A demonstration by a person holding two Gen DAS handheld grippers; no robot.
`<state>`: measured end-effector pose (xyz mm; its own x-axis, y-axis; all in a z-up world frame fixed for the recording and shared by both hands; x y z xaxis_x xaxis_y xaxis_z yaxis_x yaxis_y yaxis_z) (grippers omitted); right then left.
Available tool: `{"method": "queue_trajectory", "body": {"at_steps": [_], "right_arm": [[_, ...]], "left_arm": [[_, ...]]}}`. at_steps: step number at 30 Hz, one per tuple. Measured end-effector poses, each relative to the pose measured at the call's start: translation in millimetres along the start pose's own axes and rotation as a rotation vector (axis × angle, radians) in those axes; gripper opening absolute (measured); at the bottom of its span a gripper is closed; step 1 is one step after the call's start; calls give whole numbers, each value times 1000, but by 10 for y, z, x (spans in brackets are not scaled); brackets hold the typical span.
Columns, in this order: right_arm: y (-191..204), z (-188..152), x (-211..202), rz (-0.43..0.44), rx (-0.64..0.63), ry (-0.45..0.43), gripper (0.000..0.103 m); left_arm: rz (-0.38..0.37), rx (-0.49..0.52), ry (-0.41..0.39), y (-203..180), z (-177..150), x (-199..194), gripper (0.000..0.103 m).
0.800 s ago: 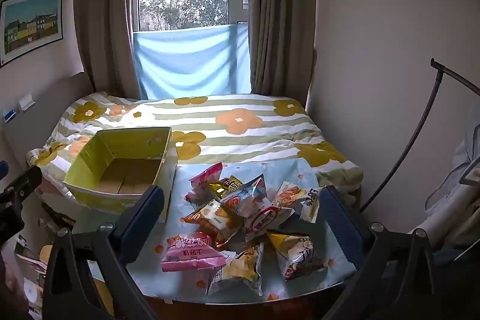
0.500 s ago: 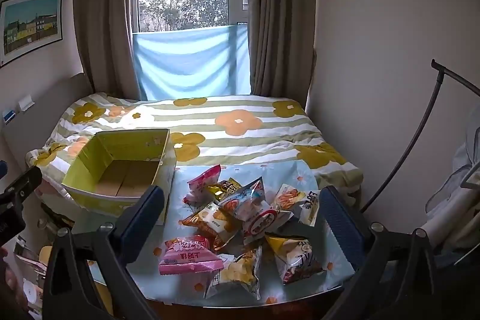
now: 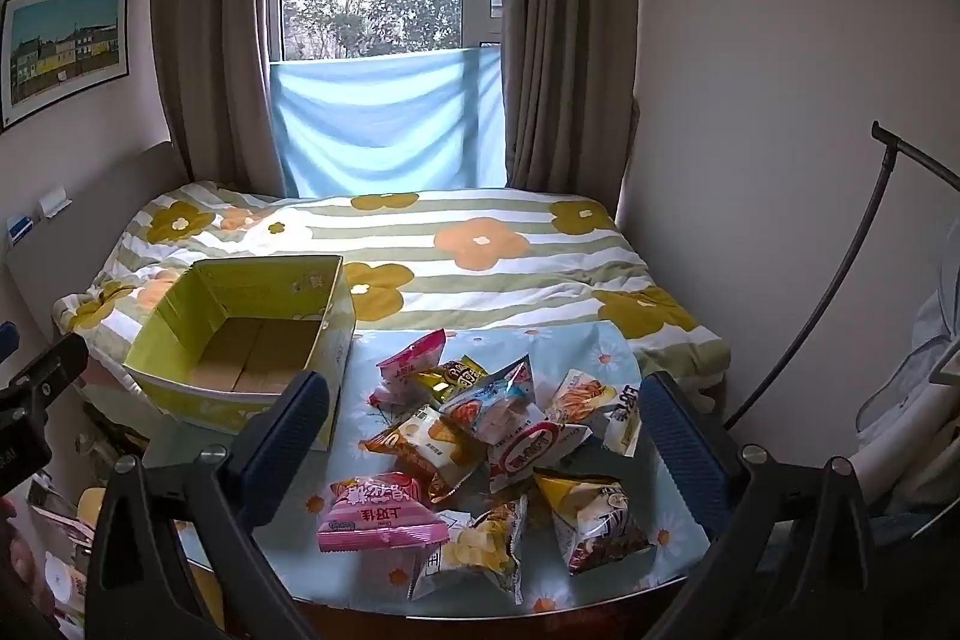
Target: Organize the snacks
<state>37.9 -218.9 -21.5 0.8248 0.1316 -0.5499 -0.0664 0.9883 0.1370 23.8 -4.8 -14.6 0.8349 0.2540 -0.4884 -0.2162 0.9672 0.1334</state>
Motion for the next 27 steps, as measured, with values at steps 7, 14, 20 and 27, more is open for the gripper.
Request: {"method": "queue_trajectory", "body": {"at_steps": [7,14,20,27], "right_arm": [[1,-33,5,-1,-5,-1,103],[7,-33,-5,-1,-7,-1,103],[7,-43,-9,-1,-6,1,103],[3,-44,-9,0,-6,0,103]], "left_arm": [[4,4,-17,-3,3,-35,103],[-2,15,-15,-3,19,-63,103],[-5,10,-12,9,22,-70,103],[-15,3,-11,27,24,-86,103]]}}
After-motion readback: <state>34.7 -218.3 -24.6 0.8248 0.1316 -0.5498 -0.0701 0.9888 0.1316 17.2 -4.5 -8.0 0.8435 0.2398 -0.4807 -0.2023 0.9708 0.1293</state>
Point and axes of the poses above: each gripper's, at about its wrist camera, not at the fingertips, and x roughly the way its jaws point, y to its left, z to its top, the point moved 2 cm from there along x, roughly the way its jaws point, and after that the axes turned 15 degrees about z, right-handed, at the moved point
